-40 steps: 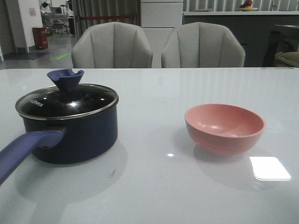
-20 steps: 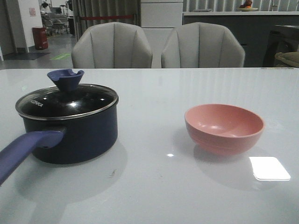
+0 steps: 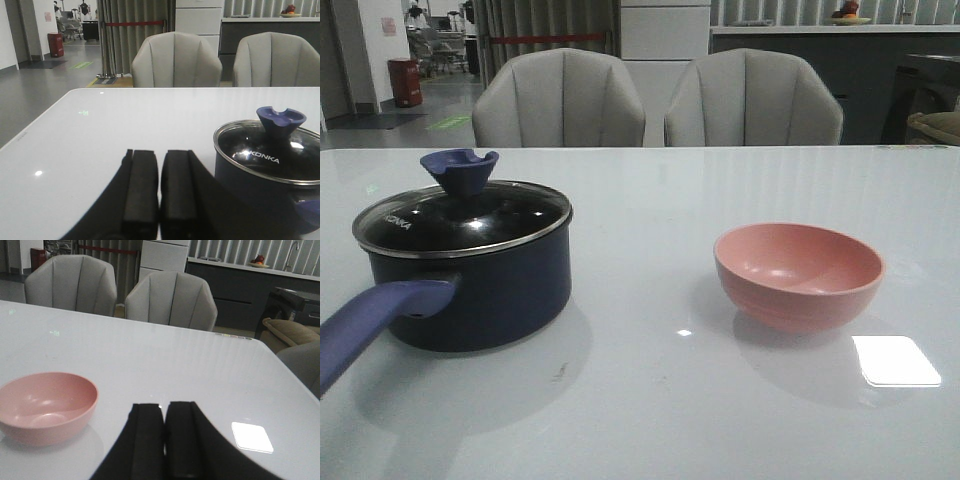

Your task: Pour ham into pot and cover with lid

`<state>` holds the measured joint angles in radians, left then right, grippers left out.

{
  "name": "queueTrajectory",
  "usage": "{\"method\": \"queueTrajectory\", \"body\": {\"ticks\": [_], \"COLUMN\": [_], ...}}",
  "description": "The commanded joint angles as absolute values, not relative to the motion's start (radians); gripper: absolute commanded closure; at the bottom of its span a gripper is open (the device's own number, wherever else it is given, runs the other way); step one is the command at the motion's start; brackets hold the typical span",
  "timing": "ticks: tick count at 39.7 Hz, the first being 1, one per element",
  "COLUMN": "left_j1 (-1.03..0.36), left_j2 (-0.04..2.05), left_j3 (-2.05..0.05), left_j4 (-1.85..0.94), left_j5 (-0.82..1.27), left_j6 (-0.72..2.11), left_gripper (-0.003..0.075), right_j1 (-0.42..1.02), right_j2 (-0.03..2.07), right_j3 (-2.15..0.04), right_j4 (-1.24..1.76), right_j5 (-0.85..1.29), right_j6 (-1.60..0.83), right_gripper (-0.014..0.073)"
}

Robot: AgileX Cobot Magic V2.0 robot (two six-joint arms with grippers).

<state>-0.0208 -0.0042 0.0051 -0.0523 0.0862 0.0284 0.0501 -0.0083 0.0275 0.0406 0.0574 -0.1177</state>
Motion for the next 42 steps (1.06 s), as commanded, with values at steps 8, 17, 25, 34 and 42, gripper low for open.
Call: {"method": "queueTrajectory", "body": {"ticks": [8, 17, 25, 34, 42], "left_j1": [-0.029, -0.029, -0.029, -0.029, -0.029], "left_j2": [-0.023, -0.023, -0.023, -0.023, -0.023], "left_j3": [0.026, 0.026, 0.026, 0.026, 0.026], "left_j4": [-0.054, -0.054, -0.054, -0.054, -0.054], "left_j5": [0.007, 0.007, 0.007, 0.007, 0.007], "left_j6": [0.025, 0.025, 0.025, 0.025, 0.025], "left_gripper": [0.0607, 0.0607, 0.0607, 0.0607, 0.0607], "right_j1": [0.050, 0.050, 0.050, 0.050, 0.050], "right_j2": [-0.030, -0.030, -0.030, -0.030, -0.030], "right_j3": [0.021, 0.021, 0.021, 0.021, 0.021], "right_j4": [0.008, -0.008, -0.008, -0.008, -0.008], "right_j5": [0.012, 0.020, 0.020, 0.020, 0.020], "right_j6": [-0.107, -0.107, -0.107, -0.107, -0.107], "right_gripper": [0.0445, 0.0445, 0.0445, 0.0445, 0.0445]}}
